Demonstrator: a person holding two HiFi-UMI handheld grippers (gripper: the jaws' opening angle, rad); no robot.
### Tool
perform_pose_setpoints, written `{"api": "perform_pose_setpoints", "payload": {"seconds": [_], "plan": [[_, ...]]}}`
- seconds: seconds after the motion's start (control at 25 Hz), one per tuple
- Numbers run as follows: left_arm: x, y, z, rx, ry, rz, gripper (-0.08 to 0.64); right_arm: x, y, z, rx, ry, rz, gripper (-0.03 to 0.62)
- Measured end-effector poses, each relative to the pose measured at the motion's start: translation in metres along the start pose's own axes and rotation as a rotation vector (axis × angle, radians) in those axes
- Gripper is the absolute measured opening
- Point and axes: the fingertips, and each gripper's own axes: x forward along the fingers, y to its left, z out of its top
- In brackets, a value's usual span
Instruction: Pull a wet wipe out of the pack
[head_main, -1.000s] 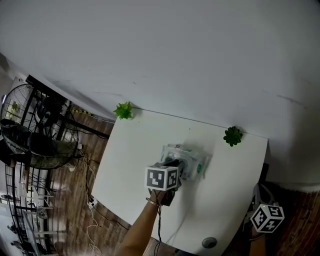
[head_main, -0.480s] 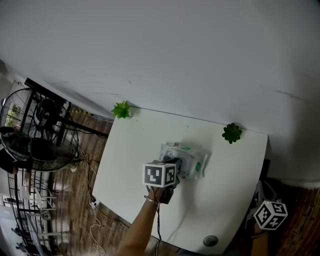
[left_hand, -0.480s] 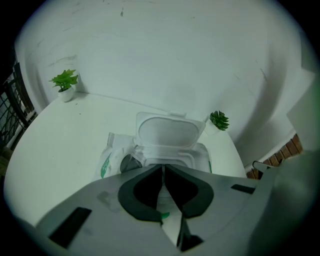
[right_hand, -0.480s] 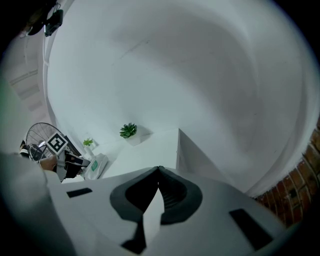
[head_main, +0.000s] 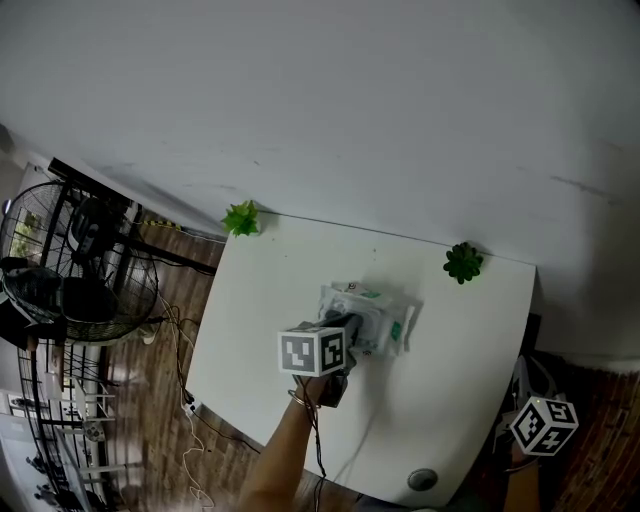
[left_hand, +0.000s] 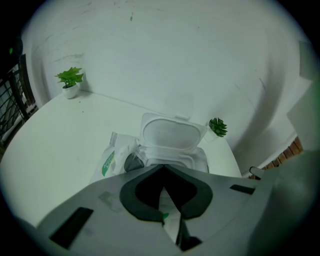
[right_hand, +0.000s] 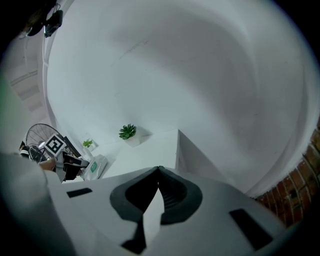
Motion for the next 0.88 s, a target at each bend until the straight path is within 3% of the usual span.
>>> {"api": "perform_pose_setpoints", "payload": {"seconds": [0.88], "plan": [[-0.017,-0.005,0.005,-0.034,-0.056,-0.003,0.011,-0.005,0.004,0.008,0.006,-0.024,0.012,0.002]]}}
